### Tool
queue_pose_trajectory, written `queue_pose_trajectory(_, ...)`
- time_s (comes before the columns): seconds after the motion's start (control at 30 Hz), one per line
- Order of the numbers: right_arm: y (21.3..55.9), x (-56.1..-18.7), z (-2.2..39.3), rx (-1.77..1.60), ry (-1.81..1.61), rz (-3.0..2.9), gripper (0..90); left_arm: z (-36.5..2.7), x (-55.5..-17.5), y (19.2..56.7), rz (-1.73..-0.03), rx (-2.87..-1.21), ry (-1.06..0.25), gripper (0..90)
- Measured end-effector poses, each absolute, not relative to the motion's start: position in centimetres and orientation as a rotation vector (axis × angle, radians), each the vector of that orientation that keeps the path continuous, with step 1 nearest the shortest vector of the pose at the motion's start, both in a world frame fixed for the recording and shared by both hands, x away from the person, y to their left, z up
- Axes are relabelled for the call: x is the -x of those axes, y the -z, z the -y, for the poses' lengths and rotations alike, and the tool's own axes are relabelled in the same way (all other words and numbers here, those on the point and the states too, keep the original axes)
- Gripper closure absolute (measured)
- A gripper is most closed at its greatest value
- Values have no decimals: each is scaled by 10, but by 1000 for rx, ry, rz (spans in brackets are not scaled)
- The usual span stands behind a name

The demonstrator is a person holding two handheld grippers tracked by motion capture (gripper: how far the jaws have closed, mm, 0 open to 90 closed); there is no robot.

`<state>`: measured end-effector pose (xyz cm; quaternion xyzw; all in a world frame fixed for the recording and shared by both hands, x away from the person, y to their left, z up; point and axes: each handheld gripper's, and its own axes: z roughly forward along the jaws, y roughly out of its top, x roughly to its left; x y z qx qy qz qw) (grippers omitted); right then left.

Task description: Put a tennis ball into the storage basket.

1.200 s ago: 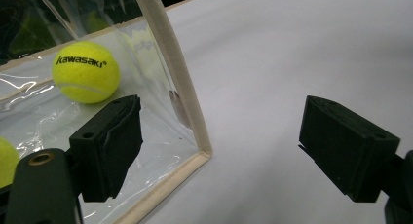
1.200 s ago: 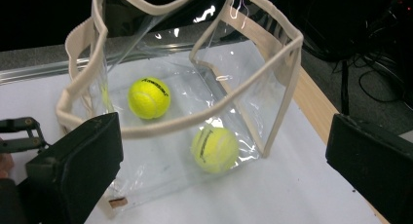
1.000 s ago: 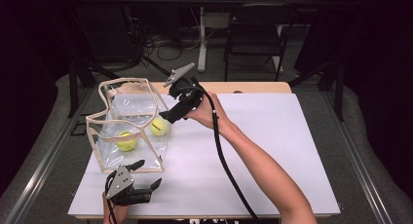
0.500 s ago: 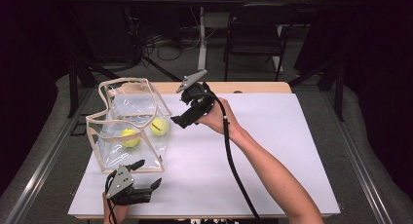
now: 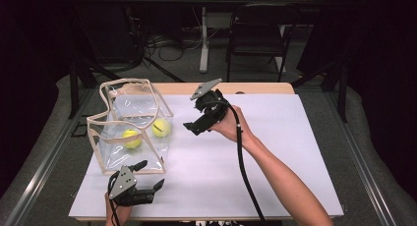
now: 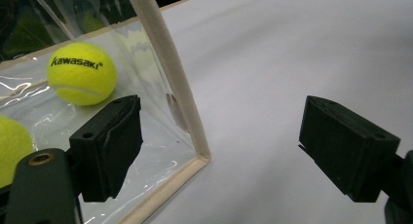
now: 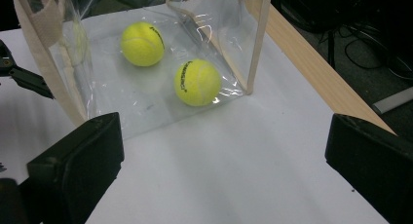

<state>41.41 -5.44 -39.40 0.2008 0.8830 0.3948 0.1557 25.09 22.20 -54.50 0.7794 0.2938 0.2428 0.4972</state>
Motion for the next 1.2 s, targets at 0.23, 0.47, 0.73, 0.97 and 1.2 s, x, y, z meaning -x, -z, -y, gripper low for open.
queue_pose_trajectory(0.23, 400, -409, 67, -591, -1118, -2522, 2, -221, -252, 546, -711, -1894, -585, 159)
queue_pose_trajectory(0.47, 407, -403, 80, -596, -1113, -2508, 4, -221, -252, 546, -709, -1894, -587, 159)
queue_pose_trajectory(0.73, 416, -393, 96, -619, -1110, -2490, 5, -221, -252, 546, -701, -1897, -584, 159)
queue_pose_trajectory(0.97, 426, -384, 111, -638, -1105, -2484, 6, -221, -252, 546, -702, -1898, -586, 159)
queue_pose_trajectory(1.2, 433, -374, 124, -657, -1106, -2472, 8, -221, -252, 546, -702, -1897, -584, 159)
